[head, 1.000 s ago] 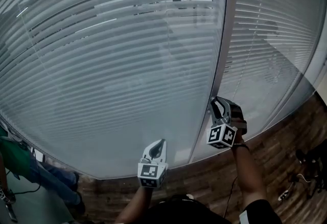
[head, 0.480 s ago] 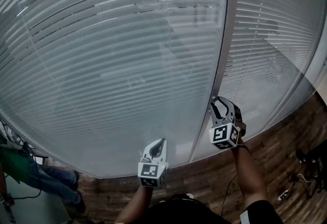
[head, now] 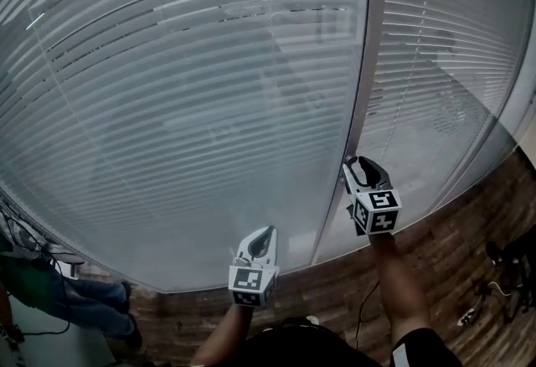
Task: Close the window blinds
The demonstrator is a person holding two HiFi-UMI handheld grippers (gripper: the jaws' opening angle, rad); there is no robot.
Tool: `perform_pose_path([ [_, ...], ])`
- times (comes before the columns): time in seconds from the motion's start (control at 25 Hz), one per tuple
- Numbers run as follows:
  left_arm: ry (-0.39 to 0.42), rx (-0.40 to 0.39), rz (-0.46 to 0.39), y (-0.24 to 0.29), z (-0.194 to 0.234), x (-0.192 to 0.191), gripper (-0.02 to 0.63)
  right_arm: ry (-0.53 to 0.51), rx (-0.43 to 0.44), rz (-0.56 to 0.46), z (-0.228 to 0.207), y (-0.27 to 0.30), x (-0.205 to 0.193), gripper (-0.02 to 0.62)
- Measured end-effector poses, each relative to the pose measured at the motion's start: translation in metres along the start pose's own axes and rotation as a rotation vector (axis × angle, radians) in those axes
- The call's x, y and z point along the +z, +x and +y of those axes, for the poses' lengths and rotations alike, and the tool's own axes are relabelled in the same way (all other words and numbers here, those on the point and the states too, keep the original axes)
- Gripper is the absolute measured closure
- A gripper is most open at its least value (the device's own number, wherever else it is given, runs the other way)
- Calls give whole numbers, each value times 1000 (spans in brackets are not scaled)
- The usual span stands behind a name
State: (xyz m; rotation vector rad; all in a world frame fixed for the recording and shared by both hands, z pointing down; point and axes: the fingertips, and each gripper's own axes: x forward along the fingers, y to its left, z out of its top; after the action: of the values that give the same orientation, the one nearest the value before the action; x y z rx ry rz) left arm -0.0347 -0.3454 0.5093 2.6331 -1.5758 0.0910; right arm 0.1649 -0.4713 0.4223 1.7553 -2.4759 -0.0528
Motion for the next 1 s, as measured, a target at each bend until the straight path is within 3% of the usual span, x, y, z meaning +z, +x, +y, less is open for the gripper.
perform_pose_path([
  [0.12, -5, -1, 10, -1, 0, -1, 611, 118, 31, -15, -3, 2, -2, 439],
  [0.76, -16, 22, 4, -6, 6, -3, 611, 92, 24, -26, -6, 1, 3, 471],
  [1.0, -23, 26, 9, -6, 9, -4, 611, 9, 12, -13, -5, 2, 2, 472],
])
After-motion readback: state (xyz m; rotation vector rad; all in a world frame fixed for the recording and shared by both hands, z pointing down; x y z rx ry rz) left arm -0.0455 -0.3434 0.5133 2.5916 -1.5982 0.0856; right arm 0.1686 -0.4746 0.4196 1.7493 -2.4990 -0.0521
